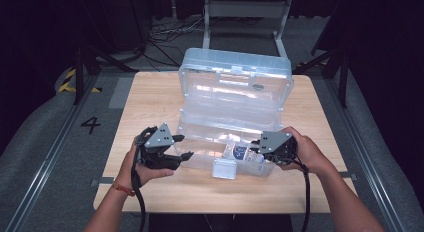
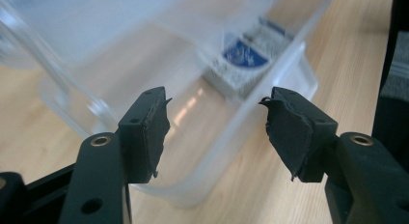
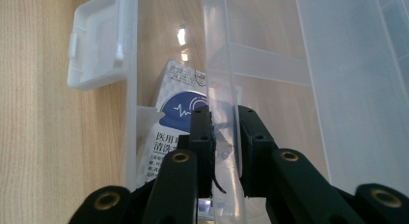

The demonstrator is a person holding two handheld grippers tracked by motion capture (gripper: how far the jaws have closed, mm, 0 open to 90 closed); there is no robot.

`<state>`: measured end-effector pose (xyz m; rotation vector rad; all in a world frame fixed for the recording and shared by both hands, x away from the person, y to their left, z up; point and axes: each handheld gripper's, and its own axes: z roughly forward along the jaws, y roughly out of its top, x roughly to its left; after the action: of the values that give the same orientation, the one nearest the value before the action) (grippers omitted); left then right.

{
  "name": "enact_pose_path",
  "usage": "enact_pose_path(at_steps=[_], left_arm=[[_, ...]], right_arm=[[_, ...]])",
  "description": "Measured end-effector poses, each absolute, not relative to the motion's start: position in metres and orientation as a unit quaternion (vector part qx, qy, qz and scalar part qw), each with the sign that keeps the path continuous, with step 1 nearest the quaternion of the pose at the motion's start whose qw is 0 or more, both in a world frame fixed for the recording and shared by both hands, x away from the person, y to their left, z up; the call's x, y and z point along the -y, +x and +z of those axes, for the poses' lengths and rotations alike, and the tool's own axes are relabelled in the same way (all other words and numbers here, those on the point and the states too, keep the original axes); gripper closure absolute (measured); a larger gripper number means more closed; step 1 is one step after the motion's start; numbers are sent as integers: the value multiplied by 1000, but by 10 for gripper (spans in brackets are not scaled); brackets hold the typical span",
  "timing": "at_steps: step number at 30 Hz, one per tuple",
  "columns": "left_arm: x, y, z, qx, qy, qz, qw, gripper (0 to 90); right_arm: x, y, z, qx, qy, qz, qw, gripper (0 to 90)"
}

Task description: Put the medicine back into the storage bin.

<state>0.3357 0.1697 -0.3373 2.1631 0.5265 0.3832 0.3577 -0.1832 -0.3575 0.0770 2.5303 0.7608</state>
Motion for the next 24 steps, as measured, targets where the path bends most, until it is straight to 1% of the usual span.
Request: enact_pose_path(at_steps=[5,6,11,18,22,24], left_arm=[[-164,342,-309,-189,870,185,415,406],[-162,344,-305,-185,872,199,407,408],[-151,355,-292,-171,875,203,404,399],[-137,372,-287,-167,879,216,391,391],[-124,384,-293,-153,894,191,377,406],[-120,390,-297,-157,899,198,358,414]], right_arm=[[183,358,-357,-927,27,276,252,785],[183,358,-357,-927,27,276,253,785],[183,358,-358,-927,32,281,247,784],[184,358,-358,-926,32,281,249,782],[185,358,-358,-925,34,287,249,779],[185,357,-359,-924,41,291,245,770]])
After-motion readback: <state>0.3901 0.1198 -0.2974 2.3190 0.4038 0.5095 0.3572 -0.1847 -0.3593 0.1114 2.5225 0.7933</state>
